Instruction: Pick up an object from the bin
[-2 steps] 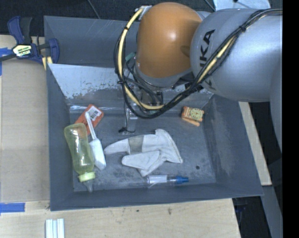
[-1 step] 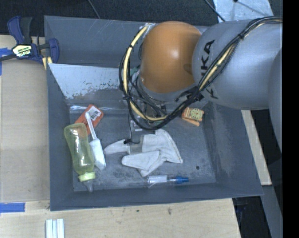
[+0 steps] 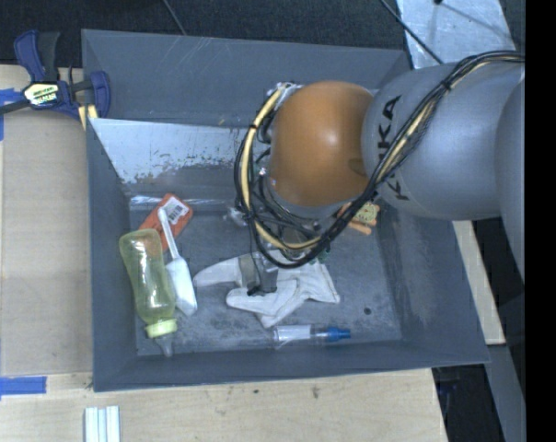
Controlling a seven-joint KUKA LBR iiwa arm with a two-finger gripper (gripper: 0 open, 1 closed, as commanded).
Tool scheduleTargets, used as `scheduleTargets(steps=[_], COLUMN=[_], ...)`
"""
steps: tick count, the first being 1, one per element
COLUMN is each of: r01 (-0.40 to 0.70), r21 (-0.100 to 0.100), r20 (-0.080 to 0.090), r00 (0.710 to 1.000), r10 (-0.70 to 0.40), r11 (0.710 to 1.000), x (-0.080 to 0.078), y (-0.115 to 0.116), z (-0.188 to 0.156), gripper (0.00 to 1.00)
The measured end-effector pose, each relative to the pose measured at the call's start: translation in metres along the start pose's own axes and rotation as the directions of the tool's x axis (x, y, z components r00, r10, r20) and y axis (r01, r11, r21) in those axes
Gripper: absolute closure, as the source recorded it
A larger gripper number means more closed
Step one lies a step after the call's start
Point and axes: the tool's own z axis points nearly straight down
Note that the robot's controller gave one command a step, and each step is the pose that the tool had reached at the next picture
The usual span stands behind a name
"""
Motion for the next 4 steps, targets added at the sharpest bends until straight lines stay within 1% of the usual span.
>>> scheduleTargets(steps=[1,2,3,4], r01=[-0.005,-0.205,-0.087,-0.087], r21=[-0.001,0.0,-0.001,-0.001], r20=[-0.004,-0.003,0.003,0.003], r00=[1.0,0.979,0.996,0.996], r10=[0.005,0.205,0.087,0.087], r11=[1.0,0.979,0.996,0.996], x=[-0.002,0.0,-0.001,-0.001], y=[-0.011,-0.017,-0.019,-0.019], z=[0.028,0.044,0.078,0.078], gripper=[0.0,0.0,1.0,1.0])
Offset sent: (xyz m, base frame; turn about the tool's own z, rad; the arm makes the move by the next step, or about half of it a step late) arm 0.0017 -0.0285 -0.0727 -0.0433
